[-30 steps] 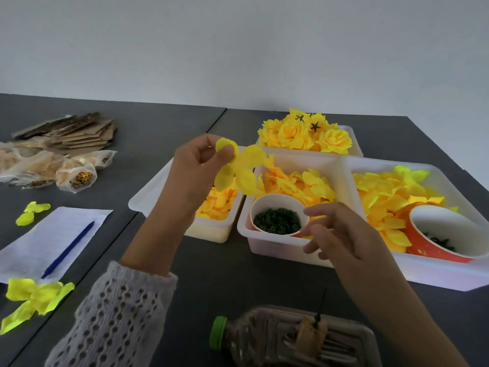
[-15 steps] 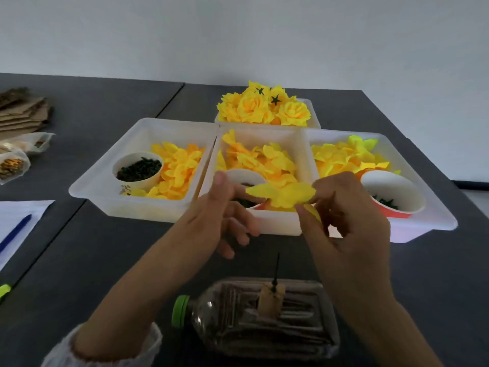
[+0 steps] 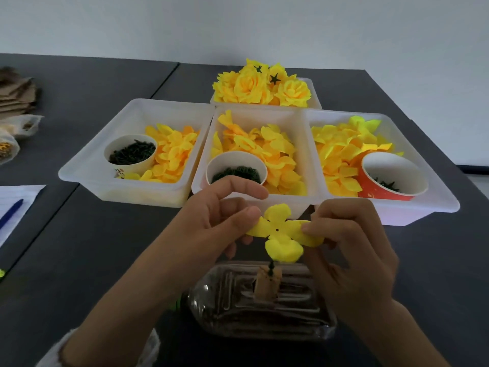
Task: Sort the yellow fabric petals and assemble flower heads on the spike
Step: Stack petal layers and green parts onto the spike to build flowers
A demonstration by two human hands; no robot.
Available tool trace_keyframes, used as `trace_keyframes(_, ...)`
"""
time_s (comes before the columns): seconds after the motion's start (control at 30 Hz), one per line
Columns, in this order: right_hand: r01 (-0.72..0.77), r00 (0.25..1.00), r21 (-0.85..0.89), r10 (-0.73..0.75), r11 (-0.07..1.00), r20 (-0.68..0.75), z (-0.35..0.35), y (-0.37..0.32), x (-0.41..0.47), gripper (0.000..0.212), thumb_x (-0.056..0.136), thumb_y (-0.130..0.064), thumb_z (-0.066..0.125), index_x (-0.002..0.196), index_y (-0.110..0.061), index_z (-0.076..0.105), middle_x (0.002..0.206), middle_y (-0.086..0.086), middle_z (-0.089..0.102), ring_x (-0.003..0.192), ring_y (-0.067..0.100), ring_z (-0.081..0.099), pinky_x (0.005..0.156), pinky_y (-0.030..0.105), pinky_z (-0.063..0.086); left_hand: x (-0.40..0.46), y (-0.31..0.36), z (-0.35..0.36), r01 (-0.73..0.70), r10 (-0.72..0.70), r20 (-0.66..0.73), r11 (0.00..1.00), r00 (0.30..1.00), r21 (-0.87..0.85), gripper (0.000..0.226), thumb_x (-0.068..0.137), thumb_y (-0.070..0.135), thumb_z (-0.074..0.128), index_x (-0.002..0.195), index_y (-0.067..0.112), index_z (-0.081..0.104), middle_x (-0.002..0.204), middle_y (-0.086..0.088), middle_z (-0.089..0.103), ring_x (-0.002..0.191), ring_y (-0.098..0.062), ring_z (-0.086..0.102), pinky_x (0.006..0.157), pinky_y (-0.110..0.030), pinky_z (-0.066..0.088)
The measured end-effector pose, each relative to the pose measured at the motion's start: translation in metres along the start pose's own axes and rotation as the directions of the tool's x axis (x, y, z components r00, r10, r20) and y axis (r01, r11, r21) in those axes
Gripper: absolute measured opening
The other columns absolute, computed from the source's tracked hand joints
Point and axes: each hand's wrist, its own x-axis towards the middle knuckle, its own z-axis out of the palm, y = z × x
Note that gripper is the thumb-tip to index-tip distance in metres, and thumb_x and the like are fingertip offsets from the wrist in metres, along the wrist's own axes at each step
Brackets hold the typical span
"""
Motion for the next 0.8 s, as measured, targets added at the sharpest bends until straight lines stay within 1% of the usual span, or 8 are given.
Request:
trace_keyframes(0.1,-0.014,1.0,-0.007,0.013,1.0,-0.021,0.001,0.001,-0.004,0.02,0.079,-0.004,0.07,0.089,-0.011,0.054,0.091,0.004,0.048,0.077,0.014,0.047,0.058,0.027,0.04,-0.004,0.001,0.002,-0.024,0.024,-0.003,0.999,1.0,-0.046,0.027,0.087,0.02,0.059,0.113,0.012,0.059,0.07,-0.007,0.056,0.056,-0.006,0.05,0.048,-0.018,0.038)
trace_keyframes(0.2,-0.001,0.998,-0.01,0.0,1.0,-0.056,0.003,-0.001,-0.005,0.016,0.082,-0.007,0.068,0.089,-0.01,0.054,0.092,0.004,0.049,0.077,0.012,0.047,0.061,0.022,0.039,-0.008,0.0,0.003,-0.027,0.026,-0.008,0.995,1.0,-0.092,0.028,0.086,0.017,0.058,0.114,0.012,0.058,0.064,0.002,0.054,0.052,-0.003,0.05,0.047,-0.013,0.038)
trace_keyframes(0.27,0.0,0.996,0.002,0.0,1.0,-0.085,0.005,-0.002,-0.004,0.014,0.084,-0.009,0.066,0.087,-0.01,0.053,0.092,0.004,0.049,0.075,0.014,0.048,0.06,0.022,0.039,-0.009,0.0,0.004,-0.026,0.025,-0.008,0.994,1.0,-0.103,0.029,0.085,0.017,0.057,0.114,0.012,0.057,0.061,0.005,0.054,0.05,-0.002,0.051,0.046,-0.012,0.038)
trace_keyframes(0.33,-0.003,0.994,0.014,0.005,1.0,-0.108,0.006,-0.002,-0.005,0.018,0.081,-0.007,0.067,0.085,-0.011,0.05,0.091,0.004,0.049,0.074,0.015,0.048,0.058,0.024,0.039,-0.011,-0.001,0.006,-0.023,0.021,-0.021,0.993,1.0,-0.114,0.029,0.085,0.017,0.058,0.114,0.013,0.057,0.062,0.003,0.054,0.05,-0.002,0.051,0.044,-0.011,0.038)
trace_keyframes(0.5,-0.012,0.995,0.015,0.013,1.0,-0.096,0.007,0.001,-0.011,0.021,0.079,-0.004,0.067,0.082,-0.012,0.048,0.091,0.004,0.048,0.076,0.013,0.048,0.055,0.027,0.038,-0.013,-0.004,0.007,-0.006,0.0,-0.048,0.992,0.999,-0.128,0.027,0.089,0.019,0.062,0.115,0.013,0.056,0.064,0.001,0.054,0.048,-0.003,0.051,0.042,-0.01,0.037)
trace_keyframes(0.57,-0.015,0.996,0.014,0.016,1.0,-0.092,0.008,0.002,-0.013,0.021,0.078,-0.003,0.067,0.081,-0.012,0.047,0.09,0.004,0.048,0.076,0.012,0.047,0.055,0.024,0.037,-0.013,-0.007,0.008,-0.001,-0.007,-0.053,0.991,0.999,-0.136,0.029,0.086,0.022,0.062,0.114,0.015,0.057,0.066,-0.001,0.054,0.049,-0.005,0.051,0.043,-0.011,0.037)
trace_keyframes(0.7,-0.052,0.994,0.015,0.054,0.999,-0.1,0.01,0.006,-0.015,0.031,0.069,0.001,0.072,0.081,-0.011,0.047,0.09,0.004,0.047,0.075,0.012,0.048,0.056,0.02,0.038,-0.013,-0.013,0.012,0.017,-0.029,-0.066,0.984,0.997,-0.176,0.029,0.082,0.026,0.063,0.111,0.024,0.061,0.068,-0.004,0.055,0.055,-0.011,0.055,0.048,-0.02,0.045)
trace_keyframes(0.8,-0.058,0.994,0.013,0.059,0.998,-0.096,0.011,0.006,-0.014,0.021,0.076,-0.006,0.066,0.081,-0.011,0.046,0.089,0.004,0.046,0.076,0.011,0.047,0.061,0.016,0.038,-0.014,-0.015,0.013,0.008,-0.023,-0.081,0.984,0.996,-0.18,0.031,0.082,0.027,0.063,0.113,0.024,0.059,0.069,-0.003,0.058,0.057,-0.013,0.058,0.051,-0.022,0.047)
